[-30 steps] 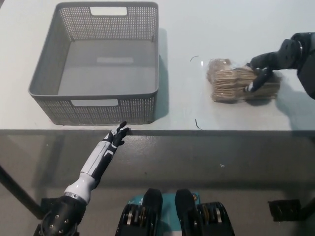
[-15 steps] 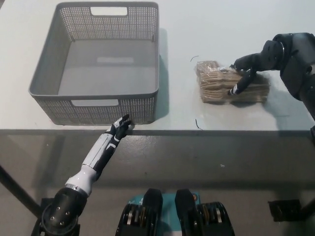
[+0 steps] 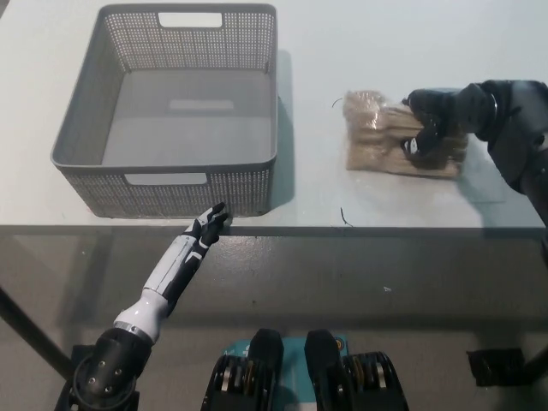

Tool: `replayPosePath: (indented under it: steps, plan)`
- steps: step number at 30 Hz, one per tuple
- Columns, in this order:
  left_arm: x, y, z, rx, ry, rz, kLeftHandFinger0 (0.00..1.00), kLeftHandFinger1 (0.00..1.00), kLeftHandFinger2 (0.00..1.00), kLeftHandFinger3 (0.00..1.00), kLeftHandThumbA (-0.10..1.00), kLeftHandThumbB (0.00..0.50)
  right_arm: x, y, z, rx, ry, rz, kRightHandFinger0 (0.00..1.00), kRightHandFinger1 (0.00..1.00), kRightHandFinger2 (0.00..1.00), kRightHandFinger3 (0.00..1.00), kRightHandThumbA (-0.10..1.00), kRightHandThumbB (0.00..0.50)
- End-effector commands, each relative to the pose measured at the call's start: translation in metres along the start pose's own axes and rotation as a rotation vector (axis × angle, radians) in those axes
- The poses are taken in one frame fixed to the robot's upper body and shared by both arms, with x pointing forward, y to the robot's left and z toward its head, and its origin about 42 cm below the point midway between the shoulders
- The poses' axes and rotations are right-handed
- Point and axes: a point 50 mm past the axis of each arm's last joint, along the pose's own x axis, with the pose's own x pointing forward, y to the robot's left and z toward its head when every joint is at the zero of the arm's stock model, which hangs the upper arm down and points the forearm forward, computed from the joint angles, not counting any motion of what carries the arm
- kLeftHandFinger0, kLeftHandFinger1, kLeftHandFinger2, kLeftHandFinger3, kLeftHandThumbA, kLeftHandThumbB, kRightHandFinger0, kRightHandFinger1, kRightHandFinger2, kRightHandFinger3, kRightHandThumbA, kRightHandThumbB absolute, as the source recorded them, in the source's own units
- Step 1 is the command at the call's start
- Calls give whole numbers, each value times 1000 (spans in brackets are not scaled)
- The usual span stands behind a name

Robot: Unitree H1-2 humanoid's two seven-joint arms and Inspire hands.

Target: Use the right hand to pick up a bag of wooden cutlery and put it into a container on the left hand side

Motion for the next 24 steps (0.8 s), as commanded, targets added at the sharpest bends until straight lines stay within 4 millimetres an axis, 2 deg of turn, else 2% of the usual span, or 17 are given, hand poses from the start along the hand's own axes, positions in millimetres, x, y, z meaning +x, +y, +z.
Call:
replayPosePath:
  steps: [1, 3, 4, 7, 9, 11, 12, 14, 15, 19, 23, 24]
  plan:
    - [18, 15, 21, 43, -95, -4, 1000, 1000, 1000, 1000, 1000, 255, -9, -23, -18, 205, -43, -361, 161, 750, 1000, 1000, -100, 100]
    - [17, 14, 20, 41, -91, -8, 1000, 1000, 1000, 1000, 1000, 254, -11, -25, -21, 267, -72, -388, 187, 774, 1000, 1000, -100, 104]
    - [17, 15, 20, 43, -91, -10, 1000, 1000, 1000, 1000, 1000, 253, -14, -29, -26, 345, -103, -430, 160, 738, 1000, 1000, -100, 113]
    - [16, 14, 19, 43, -89, -10, 1000, 1000, 1000, 1000, 1000, 255, -17, -34, -31, 438, -117, -473, 146, 705, 1000, 1000, -100, 108]
    - [15, 14, 18, 40, -87, -9, 1000, 1000, 1000, 1000, 1000, 259, -20, -41, -32, 529, -135, -496, 166, 708, 1000, 1000, -100, 114]
    - [14, 15, 18, 43, -83, -9, 1000, 1000, 1000, 1000, 1000, 262, -23, -47, -33, 597, -158, -526, 138, 643, 965, 963, -100, 127]
    - [14, 15, 17, 44, -83, -10, 1000, 1000, 1000, 1000, 1000, 262, -25, -53, -35, 650, -171, -551, 139, 622, 949, 925, -100, 133]
    - [14, 15, 16, 44, -83, -7, 1000, 1000, 1000, 1000, 1000, 257, -33, -69, -37, 763, -216, -603, 75, 572, 890, 840, -100, 120]
    - [13, 15, 16, 42, -82, -7, 1000, 1000, 1000, 1000, 1000, 258, -36, -76, -38, 816, -236, -627, 65, 577, 868, 811, -100, 118]
    - [11, 14, 13, 41, -76, -6, 1000, 1000, 1000, 1000, 1000, 258, -48, -100, -41, 1029, -309, -663, 81, 584, 859, 797, -100, 102]
    - [8, 13, 10, 38, -68, -10, 1000, 1000, 1000, 1000, 1000, 259, -60, -122, -41, 1175, -390, -686, 98, 554, 835, 764, -100, 116]
    - [7, 13, 10, 34, -67, -11, 1000, 1000, 1000, 1000, 1000, 264, -64, -129, -40, 1185, -421, -693, 136, 576, 840, 766, -100, 129]
